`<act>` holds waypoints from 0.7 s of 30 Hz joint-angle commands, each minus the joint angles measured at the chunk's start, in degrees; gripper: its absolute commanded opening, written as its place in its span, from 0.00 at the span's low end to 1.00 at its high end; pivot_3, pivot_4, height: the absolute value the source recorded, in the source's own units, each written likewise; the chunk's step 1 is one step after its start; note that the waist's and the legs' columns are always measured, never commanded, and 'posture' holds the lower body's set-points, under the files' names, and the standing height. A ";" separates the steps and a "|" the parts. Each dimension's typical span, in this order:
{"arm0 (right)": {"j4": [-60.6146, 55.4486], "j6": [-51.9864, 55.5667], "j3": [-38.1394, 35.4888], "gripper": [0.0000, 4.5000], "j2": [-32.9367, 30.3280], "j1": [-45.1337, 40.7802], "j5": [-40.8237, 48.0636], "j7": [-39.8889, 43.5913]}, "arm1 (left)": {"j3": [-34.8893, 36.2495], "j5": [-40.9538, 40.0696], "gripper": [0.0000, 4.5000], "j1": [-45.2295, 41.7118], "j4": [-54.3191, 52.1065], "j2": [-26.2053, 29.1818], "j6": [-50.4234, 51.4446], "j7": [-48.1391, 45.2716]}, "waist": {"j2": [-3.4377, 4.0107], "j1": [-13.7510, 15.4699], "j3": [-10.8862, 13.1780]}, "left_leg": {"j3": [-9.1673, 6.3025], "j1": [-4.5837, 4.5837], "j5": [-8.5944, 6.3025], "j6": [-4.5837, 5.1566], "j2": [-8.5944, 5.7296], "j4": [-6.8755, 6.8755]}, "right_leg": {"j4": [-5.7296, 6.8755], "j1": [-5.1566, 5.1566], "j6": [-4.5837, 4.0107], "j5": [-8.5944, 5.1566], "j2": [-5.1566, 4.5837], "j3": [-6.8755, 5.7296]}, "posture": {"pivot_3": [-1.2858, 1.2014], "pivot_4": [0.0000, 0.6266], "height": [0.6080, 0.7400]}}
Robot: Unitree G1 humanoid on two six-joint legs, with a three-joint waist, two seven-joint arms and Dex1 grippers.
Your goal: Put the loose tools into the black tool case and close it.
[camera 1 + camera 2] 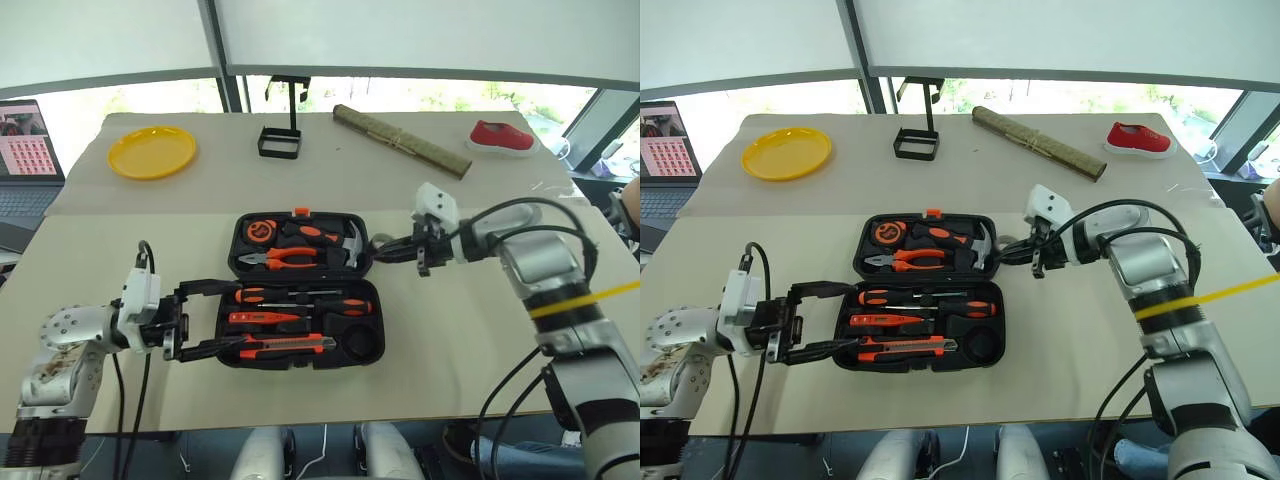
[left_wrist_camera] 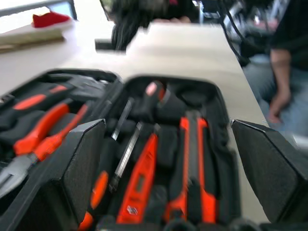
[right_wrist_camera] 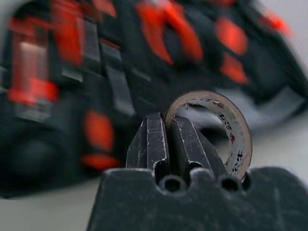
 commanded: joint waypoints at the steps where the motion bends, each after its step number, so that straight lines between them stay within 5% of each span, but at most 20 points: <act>1: -15.69 11.78 0.25 0.01 0.09 3.41 8.14 -1.86 | 0.34 0.91 1.00 1.55 0.75 0.81 -4.04 -2.25 | -0.01 0.12 0.00 | 0.00 0.04 0.00 0.00 0.00 0.01 | -0.01 0.03 0.00 0.00 -0.02 0.00 | 0.52 0.24 1.00; 19: -19.73 8.58 15.51 0.01 -8.46 11.53 -4.93 -6.96 | 1.08 0.41 1.00 6.84 -2.13 1.49 -3.30 0.45 | -0.03 0.34 0.01 | 0.01 0.13 0.00 -0.01 -0.09 0.11 | 0.08 0.07 -0.06 -0.02 -0.16 -0.08 | 0.52 0.24 1.00; 21: -20.39 8.47 16.23 0.18 -8.38 11.42 -4.94 -6.47 | 1.52 -0.22 1.00 6.55 -2.28 1.33 -1.87 1.82 | -0.05 0.49 0.00 | 0.00 0.15 0.00 0.00 -0.09 0.12 | 0.05 0.12 -0.04 -0.02 -0.16 -0.08 | 0.52 0.24 1.00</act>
